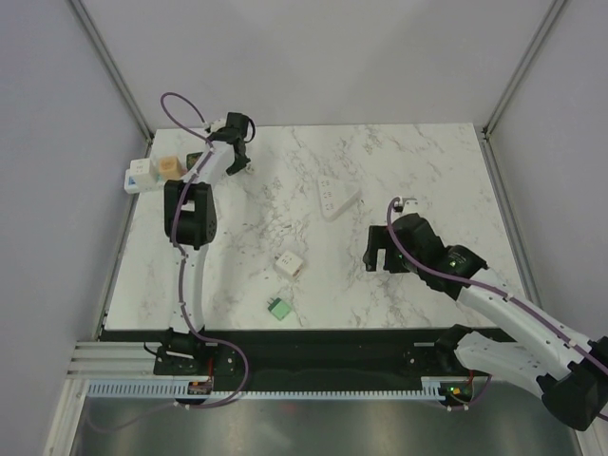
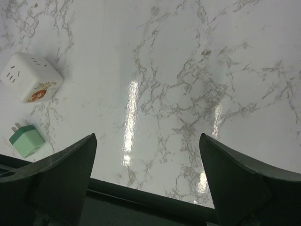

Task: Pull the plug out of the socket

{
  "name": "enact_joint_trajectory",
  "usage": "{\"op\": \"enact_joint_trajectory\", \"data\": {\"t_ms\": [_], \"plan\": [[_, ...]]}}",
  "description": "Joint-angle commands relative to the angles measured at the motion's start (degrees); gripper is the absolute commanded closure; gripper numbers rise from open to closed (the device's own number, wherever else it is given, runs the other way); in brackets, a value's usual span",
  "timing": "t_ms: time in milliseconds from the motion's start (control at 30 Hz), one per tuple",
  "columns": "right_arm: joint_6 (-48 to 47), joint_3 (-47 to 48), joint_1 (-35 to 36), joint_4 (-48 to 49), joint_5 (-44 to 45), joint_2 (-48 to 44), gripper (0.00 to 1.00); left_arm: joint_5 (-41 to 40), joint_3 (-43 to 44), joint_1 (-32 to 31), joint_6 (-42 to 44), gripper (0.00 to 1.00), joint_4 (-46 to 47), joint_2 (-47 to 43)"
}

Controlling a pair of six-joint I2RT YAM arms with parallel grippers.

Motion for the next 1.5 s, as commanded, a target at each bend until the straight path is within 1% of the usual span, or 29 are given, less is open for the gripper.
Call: {"op": "enact_joint_trajectory", "data": {"t_ms": [0,133,233,267,333,367,400,433,467,533,567,600,633,667,700,733,767,800,833,867,900,967,1033,1067,1133,1167,1200,1333,1467], "plan": [[-0.8,1.4,0.2,-1.2,0.9,-2.4,0.02,-0.5,-5.4,-0.3,4.4,0.98,-2.2,-7.5],[0.2,0.1,0.2,0.1,0.4,-2.5,0.03,-1.3,-13.7,-1.8,5.4,0.98,-1.5,-14.9],[0.6,-0.3,0.2,1.2,-0.7,-2.0,0.02,-1.4,-22.2,-3.2,4.6,0.98,-1.2,-21.4],[0.6,-0.6,0.2,1.5,-0.9,-1.9,0.02,-1.1,-28.1,-3.4,3.8,0.98,-0.5,-23.6],[0.6,-0.8,0.2,2.9,-1.4,-2.1,0.02,0.4,-34.6,-4.3,1.9,0.98,1.0,-29.7],[0.5,-1.0,0.2,3.2,-1.4,-2.1,0.02,0.6,-41.1,-4.6,1.2,0.98,2.0,-31.7],[0.5,-1.0,0.2,3.7,-1.6,-2.0,0.02,1.7,-44.1,-4.9,-0.2,0.98,2.2,-35.8],[0.2,-1.0,0.1,3.8,-1.9,-1.9,0.02,2.0,-47.2,-5.3,-1.1,0.98,2.0,-37.9],[0.2,-1.0,0.3,4.1,-2.0,-1.5,0.02,2.4,-53.2,-5.5,-3.2,0.98,2.1,-39.9],[0.2,-1.2,0.2,4.9,-2.5,-1.3,0.02,3.4,-59.5,-7.0,-5.6,0.98,2.5,-47.2],[0.1,-1.5,0.2,5.2,-2.8,-1.0,0.02,3.6,-64.5,-7.5,-7.0,0.98,2.5,-49.8],[0.3,-1.6,0.2,5.5,-3.0,-0.8,0.02,4.5,-66.9,-8.2,-7.9,0.98,2.4,-52.0],[0.3,-1.7,0.2,6.2,-3.7,-0.4,0.02,5.4,-69.2,-8.4,-9.1,0.98,2.1,-56.7],[0.2,-2.0,0.2,6.6,-4.2,-0.1,0.02,6.6,-73.7,-8.5,-11.0,0.98,2.1,-59.0],[0.2,-2.2,0.2,7.2,-4.5,0.3,0.02,9.0,-75.9,-8.5,-11.9,0.96,2.2,-61.2],[0.0,-2.2,0.2,7.5,-5.1,1.0,0.02,10.3,-78.0,-8.6,-12.6,0.90,2.2,-63.8],[-0.1,-2.2,0.2,7.7,-5.2,1.4,0.02,11.4,-81.3,-8.7,-13.5,0.70,2.1,-68.3],[-0.3,-2.3,0.3,8.0,-5.4,1.9,0.02,11.9,-82.7,-8.8,-14.2,0.57,2.0,-70.9],[-0.4,-2.3,0.2,8.1,-5.5,2.6,0.02,11.8,-83.8,-8.7,-14.8,0.46,1.4,-73.1],[-0.6,-2.3,0.3,8.2,-5.5,2.8,0.02,11.6,-84.9,-8.7,-15.2,0.28,0.8,-76.6],[-0.8,-2.4,0.2,8.6,-5.8,3.1,0.02,11.3,-85.0,-8.7,-15.3,0.18,0.3,-77.9],[-1.1,-2.6,0.2,8.8,-6.3,3.8,0.02,10.4,-83.3,-8.7,-15.4,0.09,-1.4,-79.4],[-1.5,-2.6,0.2,9.0,-7.1,4.3,0.02,8.6,-81.2,-8.6,-14.6,0.06,-2.6,-79.3],[-1.8,-2.5,0.3,9.0,-7.1,4.4,0.02,7.6,-78.5,-8.6,-14.3,0.00,-3.5,-78.7],[-2.2,-2.5,0.2,8.9,-7.4,4.7,0.02,4.0,-75.3,-7.8,-12.8,0.00,-4.8,-75.1],[-2.3,-2.4,0.2,9.0,-7.5,4.5,0.02,3.4,-71.7,-7.1,-10.7,0.00,-5.3,-73.5],[-2.3,-2.5,0.2,8.9,-7.6,4.3,0.02,4.1,-69.8,-5.4,-9.3,0.00,-5.7,-69.6],[-2.3,-2.9,0.2,8.8,-7.6,2.3,0.02,2.7,-60.4,-1.6,-5.9,0.00,-8.3,-61.7],[-2.0,-2.8,0.2,8.1,-7.8,1.4,0.02,-0.4,-56.2,-0.5,-4.7,0.00,-8.6,-57.0]]}}
